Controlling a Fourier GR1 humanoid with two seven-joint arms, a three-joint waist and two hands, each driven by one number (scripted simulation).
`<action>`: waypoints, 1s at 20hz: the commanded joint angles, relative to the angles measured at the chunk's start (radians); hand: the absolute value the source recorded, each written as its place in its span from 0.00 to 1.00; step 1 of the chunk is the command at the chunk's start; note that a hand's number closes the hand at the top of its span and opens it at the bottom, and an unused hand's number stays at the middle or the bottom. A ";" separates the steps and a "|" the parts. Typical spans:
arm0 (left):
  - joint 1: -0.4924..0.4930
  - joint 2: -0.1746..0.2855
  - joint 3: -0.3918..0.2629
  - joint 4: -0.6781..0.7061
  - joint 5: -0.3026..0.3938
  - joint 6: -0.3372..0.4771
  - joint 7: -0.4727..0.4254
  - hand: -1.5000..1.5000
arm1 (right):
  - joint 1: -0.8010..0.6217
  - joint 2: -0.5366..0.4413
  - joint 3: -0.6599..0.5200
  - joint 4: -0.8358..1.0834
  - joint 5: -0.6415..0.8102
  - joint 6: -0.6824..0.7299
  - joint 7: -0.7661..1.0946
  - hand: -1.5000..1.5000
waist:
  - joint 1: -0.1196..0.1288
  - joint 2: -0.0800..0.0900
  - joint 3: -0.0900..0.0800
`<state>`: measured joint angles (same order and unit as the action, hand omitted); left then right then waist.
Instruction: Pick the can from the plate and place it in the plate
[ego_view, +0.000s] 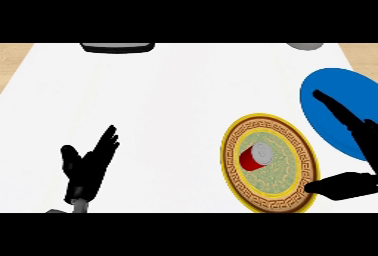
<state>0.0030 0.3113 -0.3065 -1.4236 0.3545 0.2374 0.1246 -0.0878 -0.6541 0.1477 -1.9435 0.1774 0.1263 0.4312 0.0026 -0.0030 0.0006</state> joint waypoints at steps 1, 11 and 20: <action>-0.030 -0.019 0.025 0.010 -0.017 0.001 0.034 0.50 | -0.047 0.084 0.105 0.008 0.138 -0.003 0.095 0.00 | 0.002 0.003 -0.001; 0.038 -0.069 0.025 -0.063 -0.081 -0.003 0.075 0.50 | -0.020 0.231 0.143 0.076 0.219 0.078 0.128 0.00 | 0.000 0.003 0.000; -0.013 -0.072 0.131 0.035 -0.087 -0.104 0.057 0.50 | -0.019 0.331 0.191 0.112 0.404 0.088 0.137 0.00 | -0.003 0.003 -0.001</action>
<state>0.0063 0.2260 -0.2244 -1.4308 0.2548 0.1838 0.1813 -0.1209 -0.3451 0.3209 -1.8390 0.5093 0.2087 0.5598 0.0018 -0.0019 0.0018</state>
